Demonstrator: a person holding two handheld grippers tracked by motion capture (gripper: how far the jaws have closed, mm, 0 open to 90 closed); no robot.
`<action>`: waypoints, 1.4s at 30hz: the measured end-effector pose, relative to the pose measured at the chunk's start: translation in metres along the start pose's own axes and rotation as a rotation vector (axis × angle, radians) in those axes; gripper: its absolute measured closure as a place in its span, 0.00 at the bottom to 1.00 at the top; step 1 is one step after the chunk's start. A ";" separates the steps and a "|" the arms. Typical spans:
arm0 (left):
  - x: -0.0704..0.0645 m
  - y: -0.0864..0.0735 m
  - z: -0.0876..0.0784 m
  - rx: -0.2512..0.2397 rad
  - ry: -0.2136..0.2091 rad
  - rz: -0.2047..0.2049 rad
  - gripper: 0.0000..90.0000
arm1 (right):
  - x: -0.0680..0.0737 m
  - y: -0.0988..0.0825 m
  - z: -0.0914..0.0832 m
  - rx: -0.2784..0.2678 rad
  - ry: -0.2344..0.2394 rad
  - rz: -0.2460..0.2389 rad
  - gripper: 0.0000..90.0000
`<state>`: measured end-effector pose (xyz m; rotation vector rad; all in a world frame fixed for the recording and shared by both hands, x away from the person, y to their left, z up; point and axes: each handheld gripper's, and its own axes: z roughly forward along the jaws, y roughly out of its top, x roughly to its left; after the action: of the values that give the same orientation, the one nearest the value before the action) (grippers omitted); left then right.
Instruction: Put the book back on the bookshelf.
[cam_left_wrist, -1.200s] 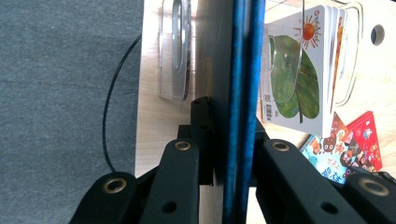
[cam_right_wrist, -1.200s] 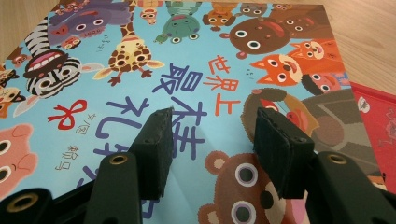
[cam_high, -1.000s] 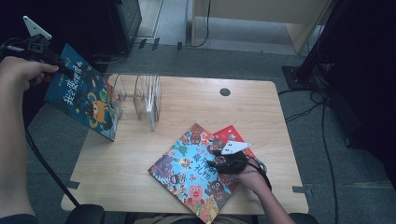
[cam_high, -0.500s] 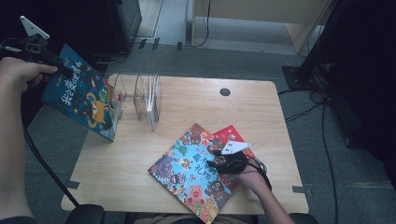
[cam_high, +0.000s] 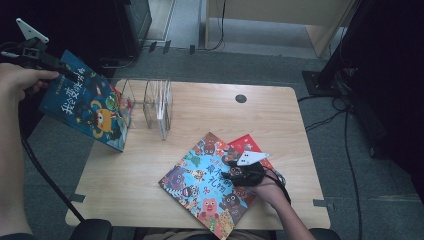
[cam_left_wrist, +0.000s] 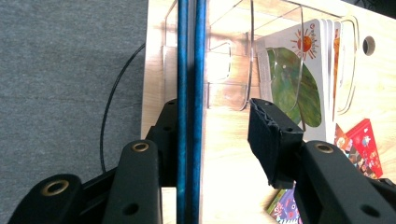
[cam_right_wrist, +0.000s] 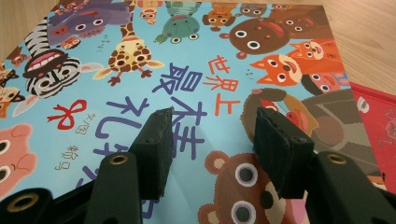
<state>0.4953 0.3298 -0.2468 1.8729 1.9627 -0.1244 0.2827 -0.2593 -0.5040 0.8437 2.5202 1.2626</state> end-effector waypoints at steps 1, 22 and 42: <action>0.000 0.000 0.000 0.001 -0.001 0.003 0.63 | 0.000 0.000 0.000 0.000 0.000 0.000 0.53; 0.003 -0.003 -0.013 -0.035 -0.038 0.006 0.53 | 0.000 0.000 0.000 0.000 0.000 -0.001 0.53; 0.003 -0.013 -0.039 -0.090 -0.035 0.030 0.50 | 0.000 0.000 0.000 -0.001 0.009 0.004 0.50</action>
<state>0.4735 0.3456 -0.2151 1.8291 1.8848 -0.0581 0.2832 -0.2594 -0.5042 0.8449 2.5259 1.2715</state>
